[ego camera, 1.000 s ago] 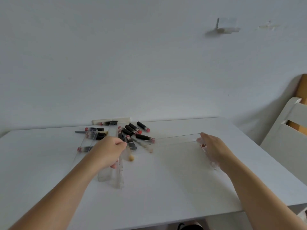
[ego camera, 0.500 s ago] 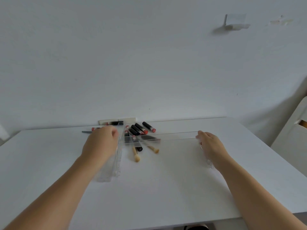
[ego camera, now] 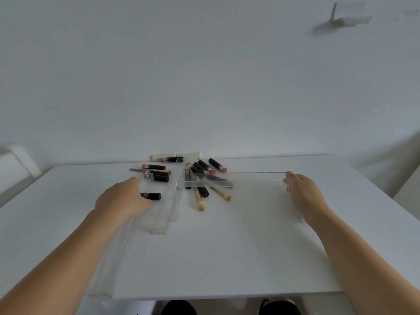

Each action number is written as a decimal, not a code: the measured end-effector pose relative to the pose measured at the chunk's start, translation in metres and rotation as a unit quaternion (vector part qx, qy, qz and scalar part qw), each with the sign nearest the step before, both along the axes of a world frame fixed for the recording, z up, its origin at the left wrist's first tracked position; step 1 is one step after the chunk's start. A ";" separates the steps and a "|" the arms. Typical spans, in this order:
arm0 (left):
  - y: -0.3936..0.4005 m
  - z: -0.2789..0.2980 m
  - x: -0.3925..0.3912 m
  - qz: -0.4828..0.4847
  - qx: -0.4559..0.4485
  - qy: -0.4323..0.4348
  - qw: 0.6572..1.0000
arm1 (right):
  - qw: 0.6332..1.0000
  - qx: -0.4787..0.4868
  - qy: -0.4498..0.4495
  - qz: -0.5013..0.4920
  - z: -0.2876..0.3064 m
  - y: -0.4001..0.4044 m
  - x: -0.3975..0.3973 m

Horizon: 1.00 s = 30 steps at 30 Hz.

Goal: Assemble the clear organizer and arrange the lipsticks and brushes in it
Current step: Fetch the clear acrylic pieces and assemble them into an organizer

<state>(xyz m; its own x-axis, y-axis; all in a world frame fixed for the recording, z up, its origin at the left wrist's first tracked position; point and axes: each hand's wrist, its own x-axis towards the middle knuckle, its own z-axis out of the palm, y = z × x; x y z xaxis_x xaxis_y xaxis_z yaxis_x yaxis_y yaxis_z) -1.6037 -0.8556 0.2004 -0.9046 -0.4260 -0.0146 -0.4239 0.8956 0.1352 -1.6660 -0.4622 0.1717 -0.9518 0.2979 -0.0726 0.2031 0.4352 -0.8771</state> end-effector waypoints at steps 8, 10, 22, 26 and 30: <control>0.000 0.013 -0.002 -0.008 0.054 0.084 0.995 | 1.000 0.020 0.003 -0.008 0.001 -0.005 0.000; 0.004 0.024 -0.005 -0.033 0.072 0.127 0.989 | 1.000 0.022 0.004 -0.007 0.001 -0.007 0.000; 0.102 0.065 -0.017 -0.386 0.179 0.150 0.893 | 0.962 -0.056 0.220 0.153 0.037 0.000 0.024; 0.134 0.060 -0.027 -0.430 0.164 0.107 0.882 | 0.923 0.053 0.248 0.289 0.053 0.004 0.034; 0.158 0.056 -0.031 -0.456 0.149 0.087 0.873 | 0.917 0.114 0.252 0.286 0.049 0.001 0.032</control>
<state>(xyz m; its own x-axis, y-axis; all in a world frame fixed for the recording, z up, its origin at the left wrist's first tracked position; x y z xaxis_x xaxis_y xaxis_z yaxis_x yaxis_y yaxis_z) -1.6350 -0.6975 0.2567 -0.8652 0.4717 0.1698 0.4972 0.7638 0.4116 -1.6336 -0.4612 0.2206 -0.8530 -0.3082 0.4212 -0.5217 0.5286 -0.6697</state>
